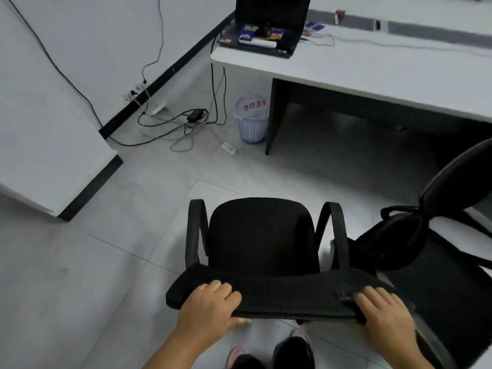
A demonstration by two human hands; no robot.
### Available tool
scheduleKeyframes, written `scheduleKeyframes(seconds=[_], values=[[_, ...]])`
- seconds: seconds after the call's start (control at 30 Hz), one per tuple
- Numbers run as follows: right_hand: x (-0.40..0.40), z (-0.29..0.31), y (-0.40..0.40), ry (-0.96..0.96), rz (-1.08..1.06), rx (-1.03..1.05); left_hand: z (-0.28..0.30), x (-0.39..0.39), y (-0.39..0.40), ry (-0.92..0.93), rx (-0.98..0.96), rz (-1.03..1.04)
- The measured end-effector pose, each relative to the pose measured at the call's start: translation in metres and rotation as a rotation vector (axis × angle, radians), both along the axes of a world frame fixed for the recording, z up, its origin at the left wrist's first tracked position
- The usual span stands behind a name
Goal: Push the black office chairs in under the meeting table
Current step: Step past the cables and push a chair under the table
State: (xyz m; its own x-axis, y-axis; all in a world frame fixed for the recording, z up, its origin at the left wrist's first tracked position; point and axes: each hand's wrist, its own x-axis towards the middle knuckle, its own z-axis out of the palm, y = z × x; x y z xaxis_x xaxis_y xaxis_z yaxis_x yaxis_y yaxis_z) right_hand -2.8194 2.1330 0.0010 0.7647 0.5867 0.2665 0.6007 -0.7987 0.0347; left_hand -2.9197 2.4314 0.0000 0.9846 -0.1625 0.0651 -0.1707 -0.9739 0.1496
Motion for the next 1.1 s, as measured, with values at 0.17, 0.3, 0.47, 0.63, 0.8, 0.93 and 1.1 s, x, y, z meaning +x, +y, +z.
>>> scheduleKeyframes(seconds=[0.17, 0.3, 0.47, 0.63, 0.8, 0.93, 1.1], values=[[0.008, -0.013, 0.007, -0.071, -0.103, 0.026, 0.0, 0.036, 0.021, -0.085, 0.026, -0.11], [0.021, -0.01, 0.025, -0.113, -0.122, 0.022, -0.001, 0.068, 0.04, -0.146, 0.073, -0.143], [0.05, -0.006, 0.036, -0.134, -0.179, 0.017, -0.002, 0.113, 0.051, -0.187, 0.07, -0.197], [0.086, -0.011, 0.049, -0.178, -0.229, 0.051, -0.003, 0.173, 0.07, -0.189, 0.063, -0.228], [0.119, -0.011, 0.066, -0.235, -0.256, 0.087, -0.002, 0.22, 0.083, -0.158, 0.064, -0.232], [0.148, -0.011, 0.071, -0.264, -0.264, 0.098, 0.004, 0.254, 0.087, -0.143, 0.1, -0.269], [0.187, -0.014, 0.08, -0.281, -0.34, 0.142, 0.004, 0.306, 0.095, -0.134, 0.113, -0.303]])
